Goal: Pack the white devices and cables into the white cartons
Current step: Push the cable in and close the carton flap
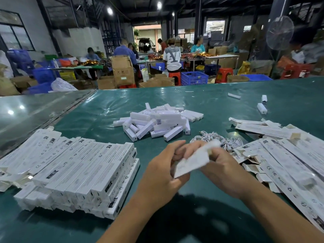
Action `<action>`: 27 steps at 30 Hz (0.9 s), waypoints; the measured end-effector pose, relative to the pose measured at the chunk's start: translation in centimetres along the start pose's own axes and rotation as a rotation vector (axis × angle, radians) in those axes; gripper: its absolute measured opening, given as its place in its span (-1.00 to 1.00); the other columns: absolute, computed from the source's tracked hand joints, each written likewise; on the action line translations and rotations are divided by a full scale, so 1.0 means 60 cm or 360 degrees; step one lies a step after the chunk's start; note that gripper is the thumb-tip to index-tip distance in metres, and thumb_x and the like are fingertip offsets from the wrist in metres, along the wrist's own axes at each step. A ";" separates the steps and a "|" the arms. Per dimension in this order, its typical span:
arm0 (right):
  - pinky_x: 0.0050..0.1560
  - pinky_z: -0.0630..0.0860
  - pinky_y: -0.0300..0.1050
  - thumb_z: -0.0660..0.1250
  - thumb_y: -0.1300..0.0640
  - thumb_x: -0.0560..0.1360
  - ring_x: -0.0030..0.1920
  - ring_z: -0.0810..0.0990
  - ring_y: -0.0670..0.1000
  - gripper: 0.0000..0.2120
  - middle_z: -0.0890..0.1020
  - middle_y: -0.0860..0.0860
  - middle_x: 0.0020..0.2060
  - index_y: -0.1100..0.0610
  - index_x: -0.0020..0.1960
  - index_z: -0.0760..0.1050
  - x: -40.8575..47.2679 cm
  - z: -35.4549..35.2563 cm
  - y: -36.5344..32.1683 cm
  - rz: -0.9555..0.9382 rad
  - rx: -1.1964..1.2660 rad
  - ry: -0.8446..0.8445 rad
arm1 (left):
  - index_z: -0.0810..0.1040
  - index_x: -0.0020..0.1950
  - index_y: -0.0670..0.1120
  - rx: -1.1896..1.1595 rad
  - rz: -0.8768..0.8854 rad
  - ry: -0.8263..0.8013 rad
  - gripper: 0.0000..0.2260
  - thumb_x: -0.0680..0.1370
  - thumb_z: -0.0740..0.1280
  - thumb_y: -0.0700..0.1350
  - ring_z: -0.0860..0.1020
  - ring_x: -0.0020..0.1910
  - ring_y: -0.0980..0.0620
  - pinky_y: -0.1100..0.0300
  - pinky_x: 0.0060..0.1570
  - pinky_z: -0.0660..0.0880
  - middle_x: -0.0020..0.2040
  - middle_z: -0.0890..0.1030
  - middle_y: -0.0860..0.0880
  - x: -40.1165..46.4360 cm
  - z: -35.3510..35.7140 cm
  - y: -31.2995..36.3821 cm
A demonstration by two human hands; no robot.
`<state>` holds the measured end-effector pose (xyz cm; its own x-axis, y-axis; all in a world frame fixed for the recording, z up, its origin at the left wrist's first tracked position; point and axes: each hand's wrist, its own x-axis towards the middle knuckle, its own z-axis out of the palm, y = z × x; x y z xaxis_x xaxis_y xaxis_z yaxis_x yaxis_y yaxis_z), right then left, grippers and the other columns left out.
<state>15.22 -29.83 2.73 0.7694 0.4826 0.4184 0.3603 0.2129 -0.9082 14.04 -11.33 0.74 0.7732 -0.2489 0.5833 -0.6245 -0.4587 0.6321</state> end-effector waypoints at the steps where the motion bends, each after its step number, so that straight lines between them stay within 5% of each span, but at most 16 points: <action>1: 0.23 0.54 0.11 0.44 0.13 0.52 0.23 0.62 0.25 -0.81 0.66 0.19 0.16 0.11 0.13 0.62 0.000 0.001 0.004 0.0017 0.0011 0.0045 | 0.45 0.36 0.12 -0.0114 -0.0081 0.0028 -0.47 0.45 0.53 -0.10 0.66 -0.04 0.19 0.13 -0.07 0.62 0.08 0.68 0.14 0.002 -0.002 0.004; 4: 0.03 0.62 -0.06 0.44 0.10 0.49 0.07 0.70 0.10 -0.76 0.72 0.10 0.04 0.08 0.15 0.61 0.002 0.008 0.004 0.0014 0.0027 0.0177 | 0.49 0.13 0.16 -0.0503 -0.0361 -0.0044 -0.60 0.39 0.57 0.08 0.64 -0.39 0.03 0.08 -0.43 0.58 -0.13 0.70 0.03 0.004 -0.011 0.014; 6: -0.12 0.62 -0.19 0.49 0.08 0.46 -0.08 0.72 0.02 -0.86 0.74 0.05 -0.09 0.03 0.02 0.66 0.006 0.013 -0.002 -0.0008 -0.0025 0.0327 | 0.48 0.05 0.09 -0.0598 -0.0455 -0.0137 -0.63 0.39 0.57 0.11 0.68 -0.35 -0.09 -0.02 -0.42 0.60 -0.12 0.71 -0.01 0.003 -0.014 0.016; 9: -0.30 0.59 -0.18 0.50 0.10 0.44 -0.20 0.72 0.03 -0.90 0.74 0.09 -0.15 0.02 -0.04 0.67 0.008 0.007 0.002 -0.0032 -0.0108 0.0551 | 0.47 0.08 0.12 -0.0301 -0.0345 -0.0163 -0.63 0.42 0.57 0.09 0.71 -0.17 0.07 0.00 -0.15 0.65 -0.04 0.71 0.12 0.001 -0.010 0.017; 13: -0.27 0.62 -0.12 0.56 0.01 0.42 -0.08 0.70 0.06 -0.73 0.70 0.07 -0.09 -0.02 0.05 0.56 0.008 0.007 0.018 -0.0078 -0.0338 0.0820 | 0.43 0.05 0.11 0.0179 -0.0282 -0.0076 -0.77 0.48 0.41 0.08 0.54 -0.32 0.11 0.10 -0.30 0.49 -0.27 0.58 0.12 -0.002 0.004 0.009; 16: -0.14 0.55 -0.25 0.56 -0.07 0.43 -0.04 0.61 -0.06 -0.62 0.62 -0.07 -0.04 -0.07 0.13 0.47 0.004 0.003 0.022 -0.0244 -0.0775 0.1149 | 0.41 -0.04 0.03 0.0340 -0.0239 -0.0089 -0.90 0.52 0.30 -0.01 0.45 -0.36 0.02 0.07 -0.33 0.38 -0.36 0.46 0.05 -0.002 0.007 0.001; 19: -0.12 0.50 -0.31 0.39 -0.04 0.50 -0.10 0.59 -0.05 -0.75 0.58 -0.16 -0.03 -0.06 0.14 0.46 0.000 0.005 0.019 -0.0513 -0.1108 0.1079 | 0.40 -0.02 0.03 0.0205 -0.0252 -0.0179 -0.88 0.50 0.32 -0.09 0.52 -0.38 -0.04 0.03 -0.34 0.47 -0.35 0.52 -0.03 -0.001 0.004 0.005; 23: -0.16 0.59 -0.04 0.33 -0.03 0.53 -0.09 0.62 0.00 -0.75 0.59 -0.18 -0.01 -0.04 0.19 0.48 -0.002 0.011 0.022 -0.0528 -0.1069 0.0942 | 0.44 0.05 0.08 0.0096 -0.0236 -0.0176 -0.71 0.45 0.50 -0.01 0.41 -0.43 0.00 0.15 -0.39 0.38 -0.37 0.51 -0.05 0.000 -0.004 0.009; 27: -0.16 0.61 0.02 0.32 0.00 0.55 -0.02 0.64 0.05 -0.77 0.64 -0.13 -0.02 0.00 0.19 0.51 -0.003 0.007 0.023 -0.0542 -0.0956 0.0918 | 0.47 0.01 0.01 0.0101 -0.0208 -0.0250 -0.84 0.47 0.37 -0.12 0.36 -0.47 0.01 0.09 -0.46 0.38 -0.37 0.46 -0.06 0.000 -0.008 0.005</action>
<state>15.37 -29.29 1.43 0.6572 -0.0612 0.7512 0.7080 -0.2918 -0.6432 13.81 -11.07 1.19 0.8579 -0.3117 0.4085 -0.5135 -0.5474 0.6608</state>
